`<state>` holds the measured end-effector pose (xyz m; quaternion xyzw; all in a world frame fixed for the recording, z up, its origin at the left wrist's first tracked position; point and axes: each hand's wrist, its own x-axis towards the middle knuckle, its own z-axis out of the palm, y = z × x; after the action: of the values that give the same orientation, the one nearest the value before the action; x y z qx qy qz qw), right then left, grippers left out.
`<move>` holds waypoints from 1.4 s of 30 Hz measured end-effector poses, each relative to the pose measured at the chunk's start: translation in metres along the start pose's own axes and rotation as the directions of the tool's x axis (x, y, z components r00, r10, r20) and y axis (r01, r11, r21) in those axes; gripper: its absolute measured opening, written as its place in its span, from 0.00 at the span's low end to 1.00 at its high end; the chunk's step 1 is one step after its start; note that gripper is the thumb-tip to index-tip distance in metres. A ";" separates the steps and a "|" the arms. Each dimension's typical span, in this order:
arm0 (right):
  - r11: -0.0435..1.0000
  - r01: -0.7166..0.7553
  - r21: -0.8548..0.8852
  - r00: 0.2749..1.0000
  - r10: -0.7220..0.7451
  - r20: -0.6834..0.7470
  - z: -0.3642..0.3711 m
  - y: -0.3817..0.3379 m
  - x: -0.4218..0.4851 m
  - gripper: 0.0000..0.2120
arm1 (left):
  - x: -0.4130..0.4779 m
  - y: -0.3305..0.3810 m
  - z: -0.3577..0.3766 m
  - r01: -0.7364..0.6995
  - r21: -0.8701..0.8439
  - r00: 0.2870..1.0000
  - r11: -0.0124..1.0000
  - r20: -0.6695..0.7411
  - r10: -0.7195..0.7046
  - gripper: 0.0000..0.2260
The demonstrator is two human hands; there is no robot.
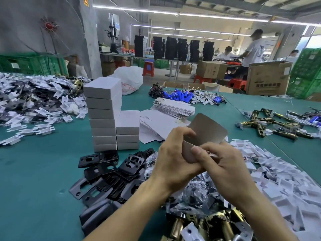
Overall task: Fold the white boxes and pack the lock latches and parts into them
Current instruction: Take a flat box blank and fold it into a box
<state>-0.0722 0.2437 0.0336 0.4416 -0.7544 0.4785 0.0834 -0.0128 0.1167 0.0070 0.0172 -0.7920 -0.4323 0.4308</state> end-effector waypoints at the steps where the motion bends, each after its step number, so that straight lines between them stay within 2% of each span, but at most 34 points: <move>1: 1.000 0.000 -0.018 1.000 0.000 0.001 0.001 0.001 0.000 0.13 | 0.000 -0.002 0.000 0.006 0.010 0.999 1.000 0.034 -0.007 0.22; 5: 0.998 0.028 -0.049 0.999 -0.027 0.025 -0.001 -0.001 0.001 0.15 | 0.000 -0.009 -0.002 0.003 0.050 0.991 0.999 0.136 -0.010 0.27; 7: 1.000 -0.001 -0.021 0.999 0.002 0.041 -0.003 -0.001 0.002 0.10 | 0.001 -0.010 -0.002 -0.010 0.033 0.990 0.999 0.138 0.005 0.26; 9: 0.999 -0.015 0.047 1.000 0.016 -0.017 -0.005 -0.003 0.002 0.08 | 0.000 -0.011 -0.002 -0.025 -0.023 0.992 0.999 0.125 0.027 0.25; 14: 0.954 0.127 0.272 0.966 -0.057 -0.250 -0.005 -0.015 0.002 0.04 | -0.002 -0.011 -0.001 -0.077 -0.059 0.990 0.995 0.113 0.083 0.27; 18: 0.861 0.118 0.495 0.974 -0.004 -0.226 -0.001 -0.024 0.001 0.05 | -0.002 -0.012 0.001 -0.080 0.010 0.984 0.997 0.159 0.077 0.33; 24: 0.897 -0.050 0.439 0.969 0.150 -0.198 -0.004 -0.017 0.003 0.06 | -0.003 -0.014 0.002 -0.071 0.040 0.988 0.997 0.140 0.065 0.35; 27: 0.912 -0.089 0.402 0.966 0.177 -0.189 -0.005 -0.015 0.001 0.09 | -0.003 -0.015 0.002 -0.065 0.025 0.991 0.998 0.115 0.062 0.35; 31: 0.945 -0.060 0.320 0.967 0.135 -0.218 -0.003 -0.015 0.000 0.07 | -0.004 -0.015 0.004 -0.078 0.022 0.990 0.997 0.120 0.075 0.36; 39: 0.936 -0.063 0.345 0.971 0.138 -0.196 -0.003 -0.015 0.000 0.08 | -0.004 -0.013 0.005 -0.066 0.073 0.990 0.995 0.129 0.057 0.40; 42: 0.957 -0.063 0.284 0.972 0.123 -0.199 -0.005 -0.016 -0.001 0.08 | -0.005 -0.012 0.006 -0.047 0.068 0.990 0.997 0.133 0.038 0.40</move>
<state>-0.0614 0.2457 0.0460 0.3585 -0.6870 0.6270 0.0795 -0.0179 0.1148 -0.0058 -0.0130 -0.8337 -0.3947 0.3859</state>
